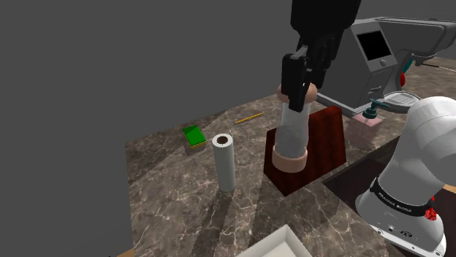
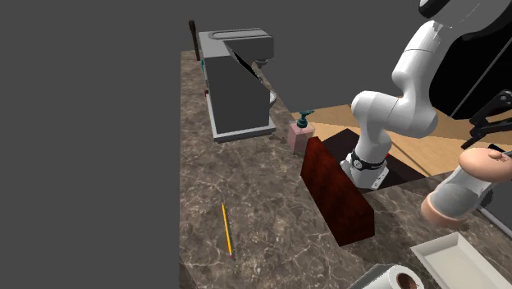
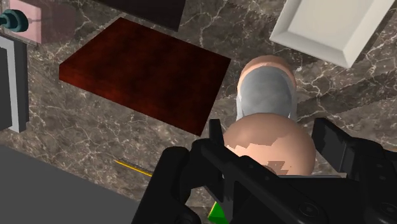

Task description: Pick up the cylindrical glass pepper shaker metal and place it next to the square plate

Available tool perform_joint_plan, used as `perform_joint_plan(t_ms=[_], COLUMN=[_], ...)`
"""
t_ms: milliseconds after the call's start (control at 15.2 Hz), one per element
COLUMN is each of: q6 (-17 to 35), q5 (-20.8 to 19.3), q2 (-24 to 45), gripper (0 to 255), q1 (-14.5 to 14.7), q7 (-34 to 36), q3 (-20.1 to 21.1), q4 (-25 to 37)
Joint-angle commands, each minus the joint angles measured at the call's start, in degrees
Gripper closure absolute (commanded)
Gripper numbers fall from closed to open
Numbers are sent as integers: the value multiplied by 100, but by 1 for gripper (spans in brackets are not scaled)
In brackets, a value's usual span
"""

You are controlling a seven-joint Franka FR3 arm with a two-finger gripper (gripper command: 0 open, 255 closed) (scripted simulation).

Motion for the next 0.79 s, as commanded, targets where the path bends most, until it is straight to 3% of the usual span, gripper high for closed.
perform_joint_plan(t_ms=[0,726], q6=[140,930], q5=[23,155], q2=[-34,-208], gripper=[255,255], q1=[15,105], q7=[13,60], q3=[20,130], q4=[-170,-1131])
